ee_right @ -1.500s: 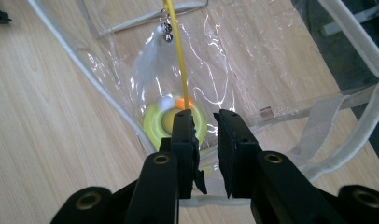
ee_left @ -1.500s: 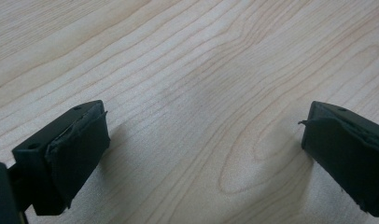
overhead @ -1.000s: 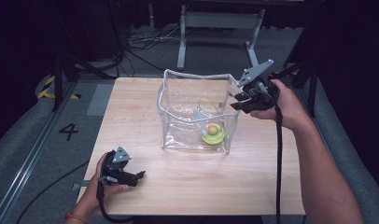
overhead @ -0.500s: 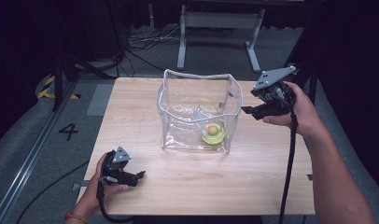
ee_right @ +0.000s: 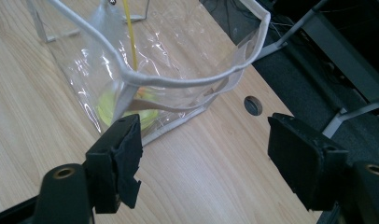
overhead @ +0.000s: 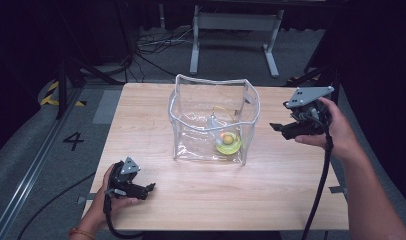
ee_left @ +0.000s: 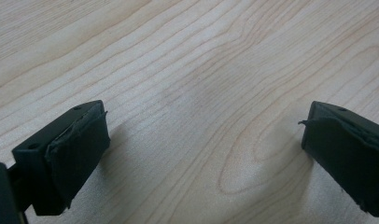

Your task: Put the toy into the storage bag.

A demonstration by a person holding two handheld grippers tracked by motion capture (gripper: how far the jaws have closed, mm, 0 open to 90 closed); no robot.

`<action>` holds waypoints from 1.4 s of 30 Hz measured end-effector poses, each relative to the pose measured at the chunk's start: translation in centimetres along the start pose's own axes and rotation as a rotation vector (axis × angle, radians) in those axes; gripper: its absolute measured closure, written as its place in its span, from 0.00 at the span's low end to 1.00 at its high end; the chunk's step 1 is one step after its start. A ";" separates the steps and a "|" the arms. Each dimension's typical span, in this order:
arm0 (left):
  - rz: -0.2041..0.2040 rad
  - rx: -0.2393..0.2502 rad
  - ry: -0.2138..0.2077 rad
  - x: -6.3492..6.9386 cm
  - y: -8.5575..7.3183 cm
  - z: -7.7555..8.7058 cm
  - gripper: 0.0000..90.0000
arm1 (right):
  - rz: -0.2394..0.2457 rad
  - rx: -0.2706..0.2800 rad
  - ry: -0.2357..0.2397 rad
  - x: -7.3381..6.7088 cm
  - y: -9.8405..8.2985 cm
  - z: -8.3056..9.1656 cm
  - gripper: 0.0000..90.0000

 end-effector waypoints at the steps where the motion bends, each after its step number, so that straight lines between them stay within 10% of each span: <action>1: 0.000 0.000 0.000 0.0 0.0 0.0 0.01 | -0.006 0.003 0.001 0.0 -0.3 0.0 0.29; 19: 0.000 0.000 0.000 0.0 0.0 0.0 0.01 | 0.028 -0.113 -0.001 -2.4 -6.9 -2.9 0.31; 42: -0.001 0.001 0.003 0.0 0.0 0.0 0.01 | -0.038 -0.129 0.033 -4.5 -14.1 -5.3 0.29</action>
Point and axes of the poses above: each handheld gripper's, and its own axes: z roughly backward along the jaws, y roughly out of its top, x roughly to its right, the point moved 5 cm from there along -z, roughly forward along the jaws, and after that the axes turned 1 degree about z, right-handed, at the moved point
